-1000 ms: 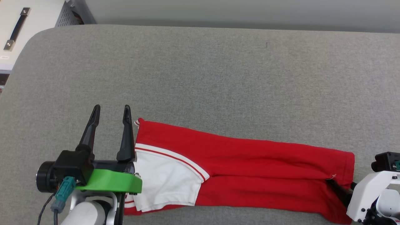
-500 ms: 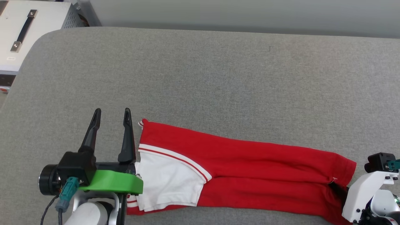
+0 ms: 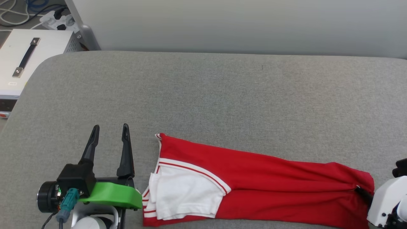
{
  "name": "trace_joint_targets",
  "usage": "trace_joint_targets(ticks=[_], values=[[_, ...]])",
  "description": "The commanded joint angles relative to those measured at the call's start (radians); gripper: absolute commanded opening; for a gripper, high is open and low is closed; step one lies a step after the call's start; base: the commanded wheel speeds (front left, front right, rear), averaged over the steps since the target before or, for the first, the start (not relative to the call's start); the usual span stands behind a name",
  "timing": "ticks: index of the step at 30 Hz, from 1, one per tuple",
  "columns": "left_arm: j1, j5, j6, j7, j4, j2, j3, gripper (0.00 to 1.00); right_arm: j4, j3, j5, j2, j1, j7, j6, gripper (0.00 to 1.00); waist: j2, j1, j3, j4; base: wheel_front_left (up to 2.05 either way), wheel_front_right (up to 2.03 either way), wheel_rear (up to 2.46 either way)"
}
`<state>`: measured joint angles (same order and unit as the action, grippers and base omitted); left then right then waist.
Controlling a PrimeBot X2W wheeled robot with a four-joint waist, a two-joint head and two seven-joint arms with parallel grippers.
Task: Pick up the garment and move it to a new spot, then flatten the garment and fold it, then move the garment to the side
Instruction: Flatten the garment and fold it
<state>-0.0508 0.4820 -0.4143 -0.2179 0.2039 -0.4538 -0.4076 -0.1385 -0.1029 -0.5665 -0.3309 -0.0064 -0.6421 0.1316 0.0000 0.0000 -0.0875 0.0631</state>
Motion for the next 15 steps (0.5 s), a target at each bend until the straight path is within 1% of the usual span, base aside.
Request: trace_joint_targets(ticks=[1,6,7,9,13,15], values=[[0.014,0.005,-0.008,0.004,0.003,-0.007,0.002,1.00,-0.011,-0.024,0.005,-0.016,-0.002,0.009,-0.001,0.00,0.0000,0.0000,0.014,-0.016,0.00,0.00,0.00],[0.022,0.005,-0.012,0.011,0.009,-0.010,-0.002,1.00,-0.032,-0.105,0.004,-0.045,-0.001,0.029,-0.001,0.00,0.0000,0.0000,0.023,-0.029,0.00,0.00,0.00],[0.021,0.005,-0.012,0.013,0.012,-0.011,-0.005,1.00,-0.036,-0.147,0.000,-0.058,-0.005,0.036,-0.001,0.00,0.0000,0.0000,0.025,-0.035,0.00,0.00,0.00],[0.021,0.006,-0.013,0.012,0.013,-0.011,-0.005,1.00,-0.036,-0.167,-0.010,-0.059,-0.010,0.037,-0.001,0.00,0.0000,0.0000,0.026,-0.039,0.00,0.00,0.00],[0.019,0.007,-0.013,0.012,0.013,-0.009,-0.007,1.00,-0.031,-0.190,-0.109,-0.017,-0.032,0.014,-0.001,0.00,0.0000,0.0000,0.028,-0.042,0.00,0.00,0.00],[0.016,0.008,-0.011,0.011,0.011,-0.008,-0.009,1.00,-0.022,-0.190,-0.187,0.010,-0.041,-0.012,-0.001,0.00,0.0000,0.0000,0.031,-0.040,0.00,0.00,0.00]])
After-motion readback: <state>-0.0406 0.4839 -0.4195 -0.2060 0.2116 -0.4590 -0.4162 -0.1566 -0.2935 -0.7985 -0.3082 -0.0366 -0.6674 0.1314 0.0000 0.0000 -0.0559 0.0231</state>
